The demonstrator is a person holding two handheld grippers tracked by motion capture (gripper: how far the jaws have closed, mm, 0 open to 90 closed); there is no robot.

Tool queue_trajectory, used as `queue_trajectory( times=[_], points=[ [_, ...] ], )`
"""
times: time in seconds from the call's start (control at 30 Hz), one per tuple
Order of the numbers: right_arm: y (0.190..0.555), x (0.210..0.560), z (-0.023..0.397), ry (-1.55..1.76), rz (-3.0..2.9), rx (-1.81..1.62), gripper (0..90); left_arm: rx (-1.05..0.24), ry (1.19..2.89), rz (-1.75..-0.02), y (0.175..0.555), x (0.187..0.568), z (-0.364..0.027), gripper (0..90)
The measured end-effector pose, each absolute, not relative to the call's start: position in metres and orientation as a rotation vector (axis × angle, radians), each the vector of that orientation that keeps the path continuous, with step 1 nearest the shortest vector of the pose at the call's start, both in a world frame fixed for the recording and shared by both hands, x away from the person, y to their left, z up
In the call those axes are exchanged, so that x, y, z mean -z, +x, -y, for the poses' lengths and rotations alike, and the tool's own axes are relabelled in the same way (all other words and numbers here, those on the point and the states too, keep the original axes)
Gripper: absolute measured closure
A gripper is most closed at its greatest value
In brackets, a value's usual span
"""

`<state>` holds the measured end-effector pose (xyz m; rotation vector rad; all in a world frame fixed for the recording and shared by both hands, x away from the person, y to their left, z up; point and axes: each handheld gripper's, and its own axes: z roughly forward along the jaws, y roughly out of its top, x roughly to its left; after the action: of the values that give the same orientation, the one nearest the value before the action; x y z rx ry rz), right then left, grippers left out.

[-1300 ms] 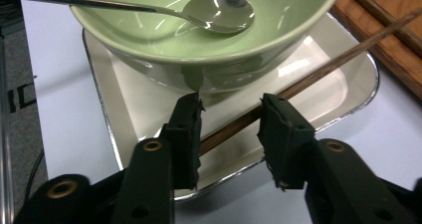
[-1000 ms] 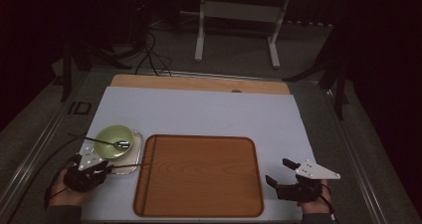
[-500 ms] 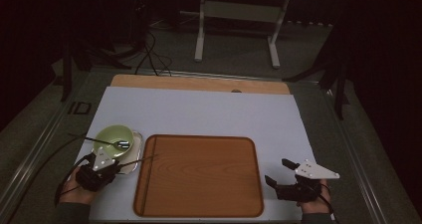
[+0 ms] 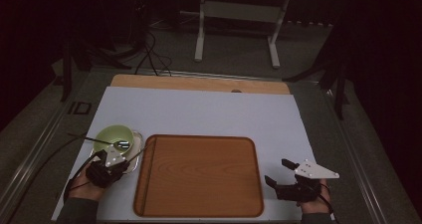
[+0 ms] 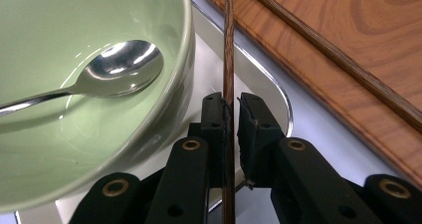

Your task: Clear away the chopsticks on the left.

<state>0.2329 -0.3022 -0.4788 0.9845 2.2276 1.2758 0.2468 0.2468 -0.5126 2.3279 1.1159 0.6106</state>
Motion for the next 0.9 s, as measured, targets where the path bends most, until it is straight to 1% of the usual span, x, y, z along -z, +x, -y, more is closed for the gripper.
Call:
queue_trajectory(
  times=[0.13, 0.4, 0.9],
  points=[
    [0.233, 0.479, 0.302, 0.987, -2.227, -1.276, 14.2, -0.598, 2.338, -1.145, 0.253, 0.514, -0.243, 81.9],
    [0.233, 0.479, 0.302, 0.988, -2.227, -1.278, 14.2, -0.577, 2.355, -1.186, 0.256, 0.513, -0.241, 85.3],
    [0.232, 0.478, 0.303, 0.989, -2.225, -1.276, 14.2, -0.572, 2.272, -1.143, 0.247, 0.498, -0.233, 85.6]
  ],
)
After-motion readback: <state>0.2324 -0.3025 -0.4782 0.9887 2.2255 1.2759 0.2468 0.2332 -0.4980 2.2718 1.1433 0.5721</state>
